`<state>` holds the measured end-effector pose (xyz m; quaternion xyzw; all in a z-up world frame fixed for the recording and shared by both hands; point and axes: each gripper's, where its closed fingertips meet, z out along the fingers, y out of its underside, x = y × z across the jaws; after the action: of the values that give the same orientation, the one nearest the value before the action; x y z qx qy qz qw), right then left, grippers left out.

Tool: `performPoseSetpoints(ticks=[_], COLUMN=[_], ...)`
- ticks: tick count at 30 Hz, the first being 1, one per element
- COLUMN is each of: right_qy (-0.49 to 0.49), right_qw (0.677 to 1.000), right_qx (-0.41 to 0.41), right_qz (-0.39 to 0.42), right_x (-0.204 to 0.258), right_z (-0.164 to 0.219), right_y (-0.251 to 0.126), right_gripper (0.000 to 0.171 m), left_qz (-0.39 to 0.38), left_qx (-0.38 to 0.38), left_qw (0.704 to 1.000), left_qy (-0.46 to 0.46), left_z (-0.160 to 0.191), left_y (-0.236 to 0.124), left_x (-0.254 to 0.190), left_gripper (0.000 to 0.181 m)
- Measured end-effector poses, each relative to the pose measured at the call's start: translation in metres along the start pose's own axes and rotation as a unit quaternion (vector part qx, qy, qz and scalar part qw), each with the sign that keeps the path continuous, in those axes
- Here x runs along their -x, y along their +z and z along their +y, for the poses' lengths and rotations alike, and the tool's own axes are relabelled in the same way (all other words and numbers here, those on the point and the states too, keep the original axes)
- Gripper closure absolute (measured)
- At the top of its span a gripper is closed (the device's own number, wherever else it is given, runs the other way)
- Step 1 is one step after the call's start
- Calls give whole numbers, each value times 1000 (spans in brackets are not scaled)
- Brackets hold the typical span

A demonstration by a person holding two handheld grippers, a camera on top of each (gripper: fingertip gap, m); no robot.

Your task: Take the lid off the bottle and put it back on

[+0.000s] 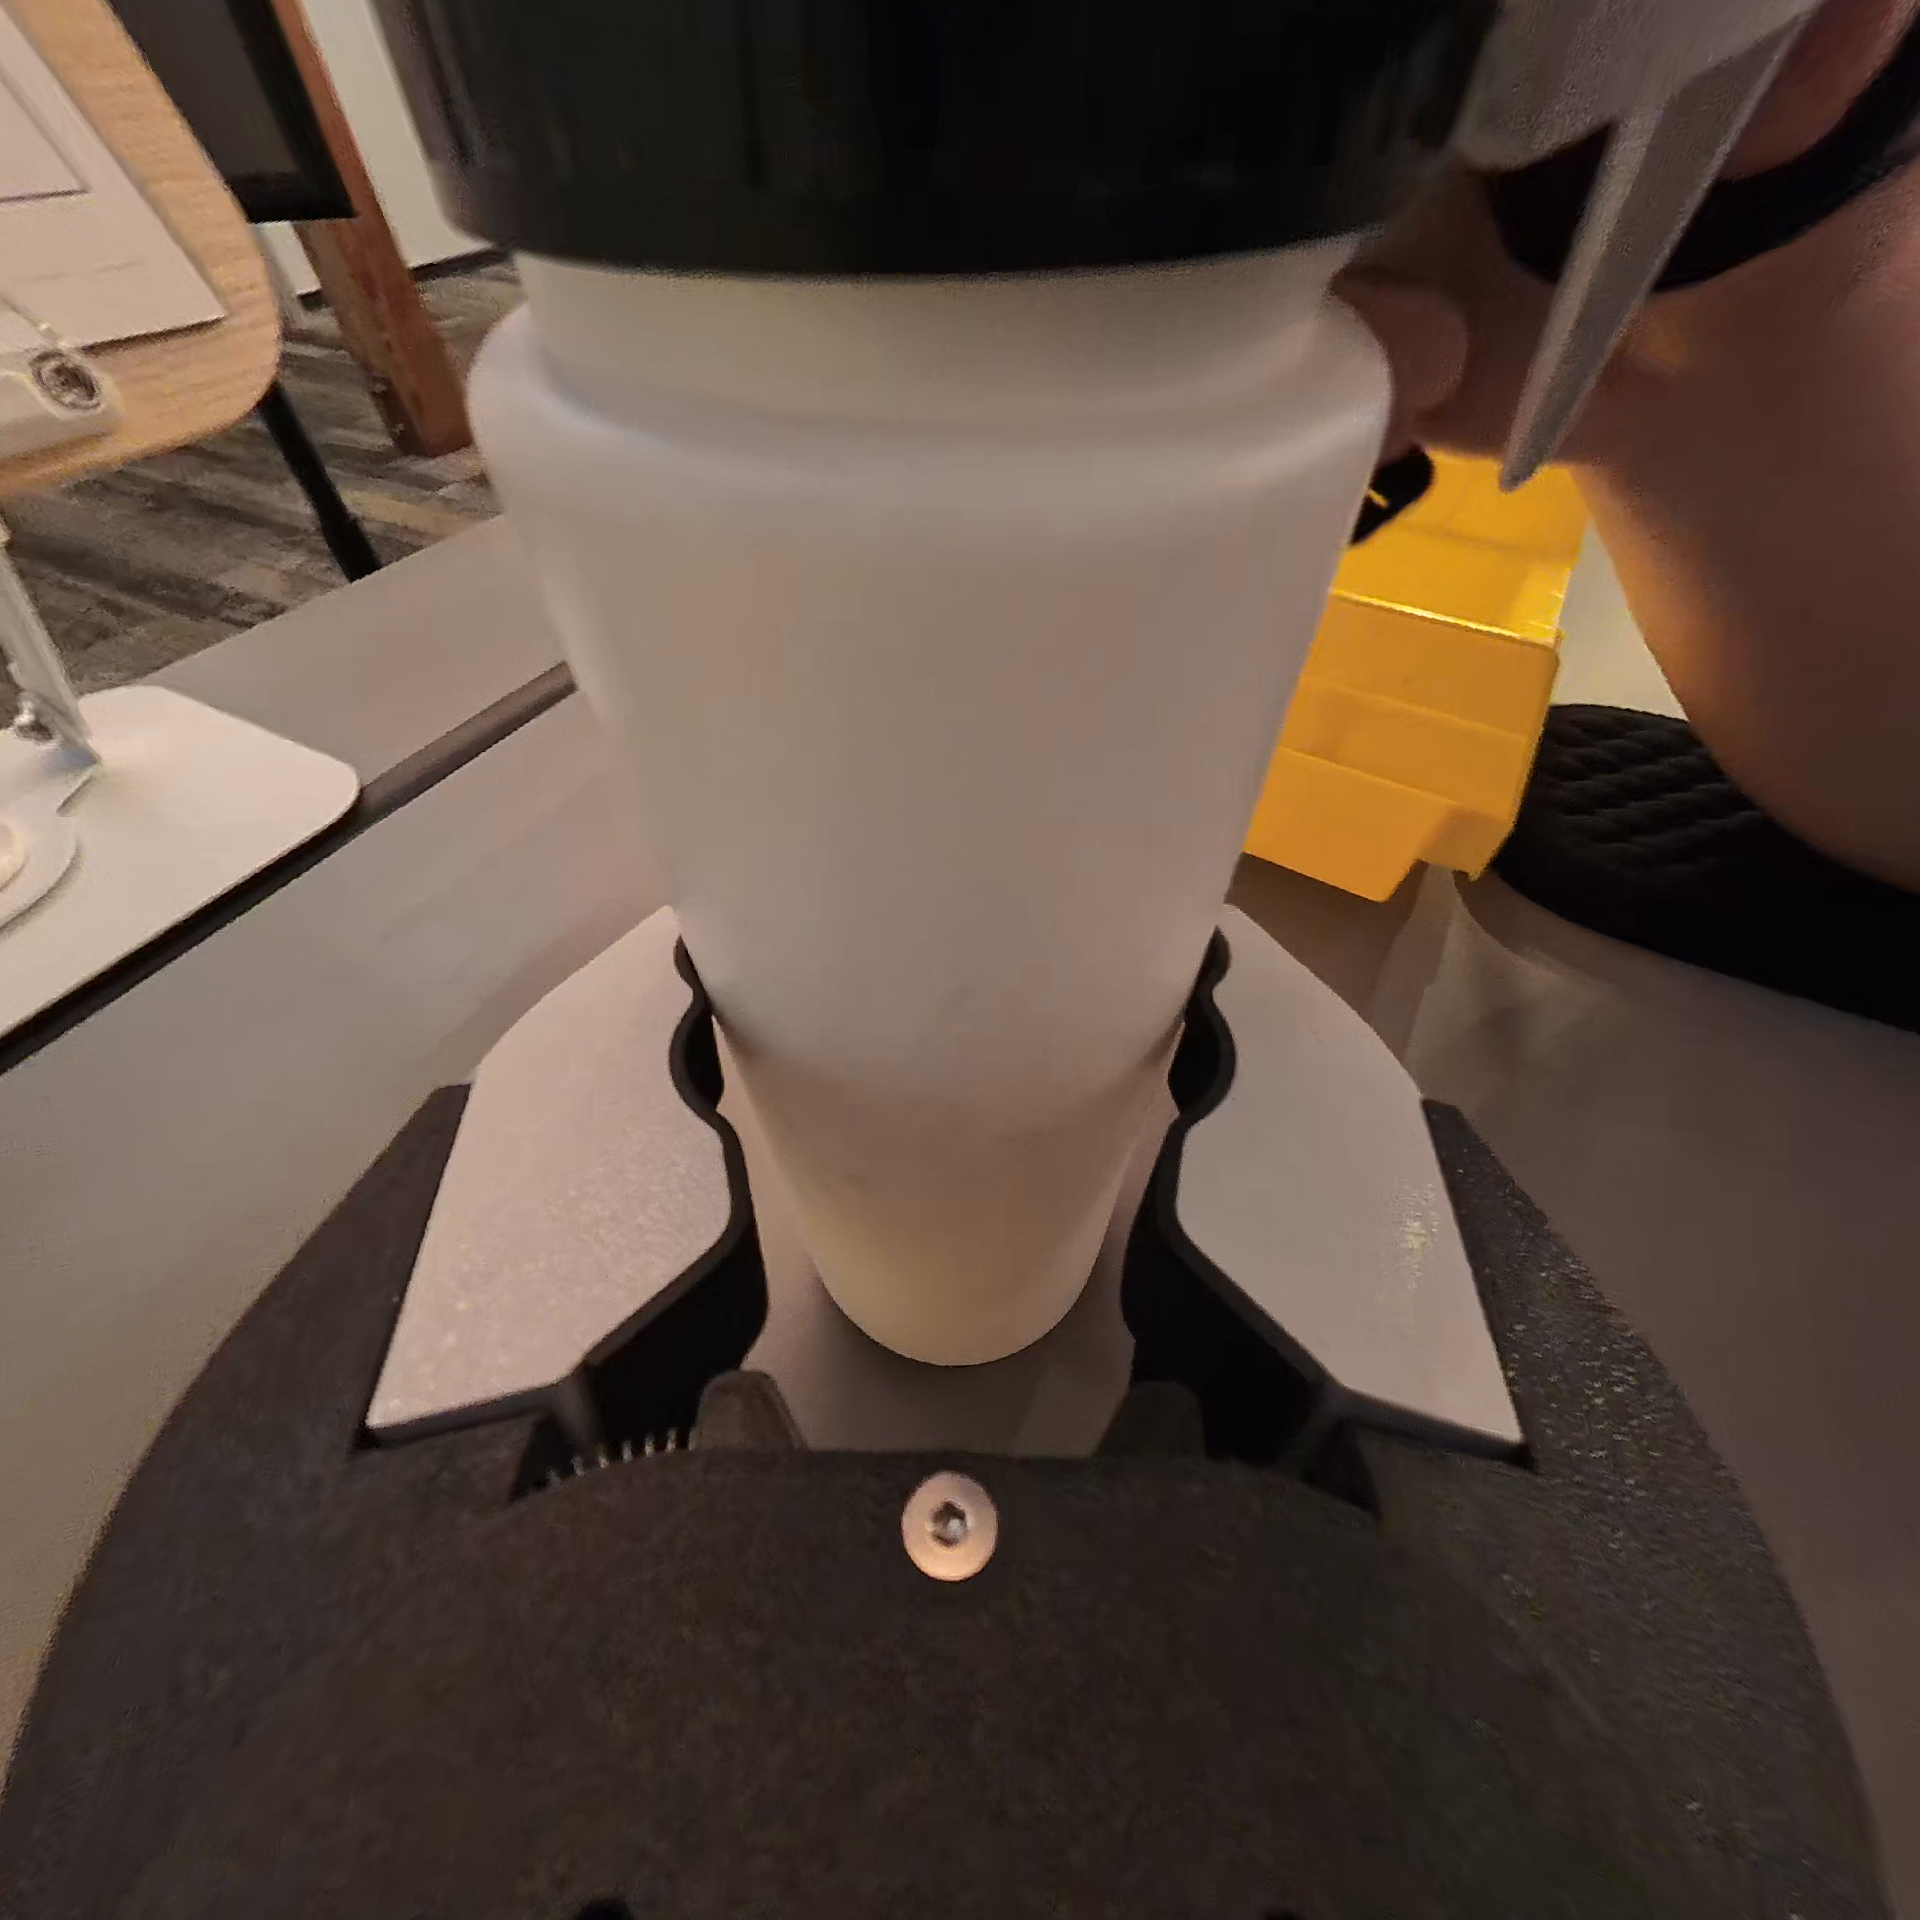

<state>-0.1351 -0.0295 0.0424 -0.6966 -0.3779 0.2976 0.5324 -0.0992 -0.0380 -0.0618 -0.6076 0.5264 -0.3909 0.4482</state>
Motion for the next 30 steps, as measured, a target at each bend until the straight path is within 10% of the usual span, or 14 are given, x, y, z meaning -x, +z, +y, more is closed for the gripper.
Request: performPoseSetpoints(ticks=[7, 18, 30], right_qy=[29, 3, 34], right_qw=[984, 999, 983], right_qx=[-25, -33, -35], right_qz=[174, -2, 177], right_x=[-14, -3, -17], right_z=[-4, -3, -5], right_y=[11, 4, 11], right_gripper=[98, 97, 97], left_qz=[-101, 15, -72], left_qx=[23, -7, 9], left_qw=[995, 1000, 997], left_qy=[-15, 15, -8], left_z=[3, 1, 2], left_y=[-6, -2, -3], left_x=[20, 5, 20], left_gripper=[95, 94, 95])
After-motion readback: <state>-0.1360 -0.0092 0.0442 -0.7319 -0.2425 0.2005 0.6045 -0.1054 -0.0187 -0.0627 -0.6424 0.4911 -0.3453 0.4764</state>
